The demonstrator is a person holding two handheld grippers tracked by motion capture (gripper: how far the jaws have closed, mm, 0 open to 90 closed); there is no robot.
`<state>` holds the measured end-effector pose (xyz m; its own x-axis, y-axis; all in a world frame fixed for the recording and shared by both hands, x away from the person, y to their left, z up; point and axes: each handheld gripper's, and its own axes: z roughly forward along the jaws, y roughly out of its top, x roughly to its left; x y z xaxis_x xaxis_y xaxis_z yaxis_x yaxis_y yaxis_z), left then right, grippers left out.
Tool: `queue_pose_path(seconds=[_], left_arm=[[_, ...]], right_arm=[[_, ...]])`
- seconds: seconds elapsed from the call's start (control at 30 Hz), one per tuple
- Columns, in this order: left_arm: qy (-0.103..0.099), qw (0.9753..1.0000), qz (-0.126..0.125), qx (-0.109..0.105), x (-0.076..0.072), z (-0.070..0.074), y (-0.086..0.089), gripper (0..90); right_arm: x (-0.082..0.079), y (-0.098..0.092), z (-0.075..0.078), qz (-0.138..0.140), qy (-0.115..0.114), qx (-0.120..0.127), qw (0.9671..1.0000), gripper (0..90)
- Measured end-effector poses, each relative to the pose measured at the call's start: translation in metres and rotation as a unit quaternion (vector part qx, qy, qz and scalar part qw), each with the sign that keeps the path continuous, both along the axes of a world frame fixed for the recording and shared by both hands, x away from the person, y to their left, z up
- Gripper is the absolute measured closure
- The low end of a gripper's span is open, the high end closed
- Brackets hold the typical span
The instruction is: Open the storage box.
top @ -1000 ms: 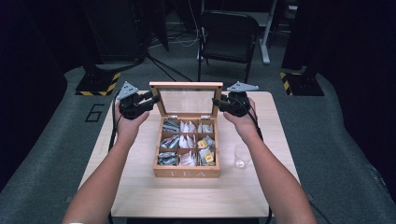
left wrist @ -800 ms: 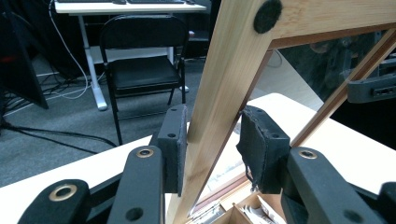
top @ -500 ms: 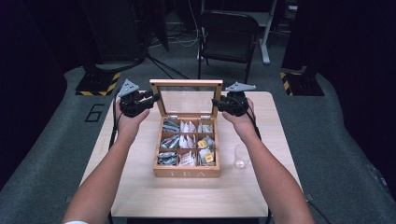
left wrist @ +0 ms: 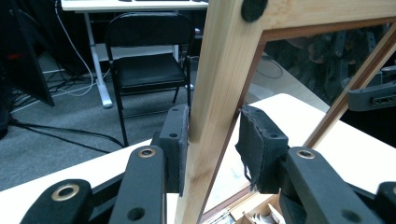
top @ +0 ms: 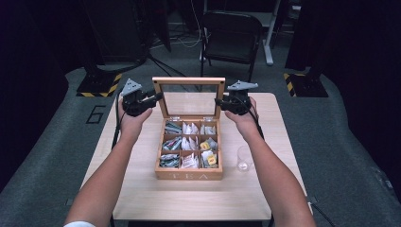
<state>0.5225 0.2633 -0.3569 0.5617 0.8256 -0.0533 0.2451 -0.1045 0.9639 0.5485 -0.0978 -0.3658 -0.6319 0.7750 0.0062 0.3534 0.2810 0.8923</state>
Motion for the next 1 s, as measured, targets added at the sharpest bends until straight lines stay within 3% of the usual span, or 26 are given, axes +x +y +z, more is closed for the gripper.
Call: queue_pose_path(seconds=[0.2, 0.23, 1.0], left_arm=[[0.006, 1.0000, 0.001, -0.002, 0.002, -0.002, 0.001, 64.6], [0.007, 0.9999, 0.001, -0.011, 0.003, -0.002, 0.002, 64.6], [0.012, 0.9999, 0.001, -0.007, -0.004, -0.001, 0.004, 62.2]], right_arm=[[0.003, 0.000, 0.000, -0.003, 0.002, 0.003, 1.0000, 64.6], [0.003, 0.001, 0.000, -0.005, 0.004, 0.003, 1.0000, 64.7], [0.022, 0.002, 0.001, -0.025, 0.027, 0.020, 0.9991, 65.5]])
